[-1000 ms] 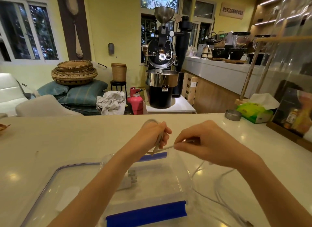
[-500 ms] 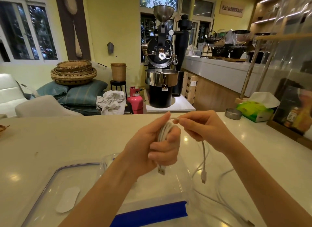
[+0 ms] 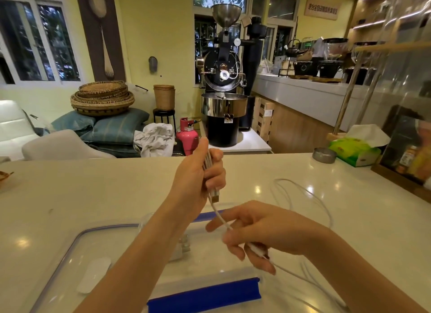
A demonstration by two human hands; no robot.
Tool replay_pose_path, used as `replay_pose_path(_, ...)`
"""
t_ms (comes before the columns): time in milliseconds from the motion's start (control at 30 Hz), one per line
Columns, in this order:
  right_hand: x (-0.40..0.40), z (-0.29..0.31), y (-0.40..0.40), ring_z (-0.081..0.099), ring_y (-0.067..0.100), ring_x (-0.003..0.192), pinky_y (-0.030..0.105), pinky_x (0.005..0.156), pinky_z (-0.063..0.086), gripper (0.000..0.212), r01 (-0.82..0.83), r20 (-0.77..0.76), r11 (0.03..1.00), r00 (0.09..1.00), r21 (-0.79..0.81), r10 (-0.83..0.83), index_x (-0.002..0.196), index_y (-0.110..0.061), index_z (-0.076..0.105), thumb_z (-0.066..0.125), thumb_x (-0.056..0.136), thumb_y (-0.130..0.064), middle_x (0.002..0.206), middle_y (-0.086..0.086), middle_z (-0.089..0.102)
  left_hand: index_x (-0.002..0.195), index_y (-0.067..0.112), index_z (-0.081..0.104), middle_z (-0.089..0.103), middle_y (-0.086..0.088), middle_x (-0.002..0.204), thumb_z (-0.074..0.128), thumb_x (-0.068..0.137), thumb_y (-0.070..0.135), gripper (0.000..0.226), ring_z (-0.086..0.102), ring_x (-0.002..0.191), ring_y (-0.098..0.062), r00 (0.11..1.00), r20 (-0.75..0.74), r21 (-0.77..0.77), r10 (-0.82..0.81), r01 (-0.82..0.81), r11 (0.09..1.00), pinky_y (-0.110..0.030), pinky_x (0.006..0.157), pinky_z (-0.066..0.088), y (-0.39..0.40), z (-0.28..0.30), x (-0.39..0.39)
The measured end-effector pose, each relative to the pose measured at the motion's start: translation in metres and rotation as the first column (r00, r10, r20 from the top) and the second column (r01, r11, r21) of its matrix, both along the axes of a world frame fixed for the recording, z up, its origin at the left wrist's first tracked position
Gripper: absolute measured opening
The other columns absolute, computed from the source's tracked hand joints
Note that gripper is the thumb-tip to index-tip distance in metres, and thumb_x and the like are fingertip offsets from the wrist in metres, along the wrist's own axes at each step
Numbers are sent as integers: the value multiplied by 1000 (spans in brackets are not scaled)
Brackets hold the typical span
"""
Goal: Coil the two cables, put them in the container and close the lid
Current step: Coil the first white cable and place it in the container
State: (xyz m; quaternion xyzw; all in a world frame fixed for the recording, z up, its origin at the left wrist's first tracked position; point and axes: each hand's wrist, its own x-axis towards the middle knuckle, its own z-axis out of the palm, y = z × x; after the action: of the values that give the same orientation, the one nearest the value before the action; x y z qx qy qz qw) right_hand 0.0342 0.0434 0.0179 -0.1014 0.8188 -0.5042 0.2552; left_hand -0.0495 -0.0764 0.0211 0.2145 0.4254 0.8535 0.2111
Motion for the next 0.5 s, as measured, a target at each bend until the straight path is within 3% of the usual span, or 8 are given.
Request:
replay_pose_path(100,5,7,-1,47,7,41,20,49,46,24,-2,-76,982,997,187,16,115,-16,56,46,92,-19,58,-4,55,63,11,49,34,8,36,32,93,41,46,31,30,-4,991,-114,-175,68,-88,981,-14,33,30,-1,-4,2)
replay_pose_path(233,13,19,-1,52,7,51,15,58,45,28,109,-447,881,886,461,125,99,-13,66,47,90,-31,63,-3,61,65,10,49,38,8,37,33,95,36,43,38,34,-7,967,-255,-354,12,-105,929,-14,37,36,0,-7,8)
replay_pose_path(333,15,28,-1,57,9,65,15,65,43,23,205,-625,836,756,509,195,93,-18,70,53,86,-33,72,-1,69,67,9,51,39,7,40,34,95,34,41,40,36,-6,951,-311,-430,2,-142,892,-14,39,38,3,-9,14)
replay_pose_path(500,14,29,-10,56,7,63,14,61,41,21,232,-718,816,634,530,286,98,-21,67,53,87,-32,83,-1,71,66,10,52,40,0,48,34,95,33,41,40,42,-6,920,-361,-361,155,-291,886,-14,42,36,12,-13,19)
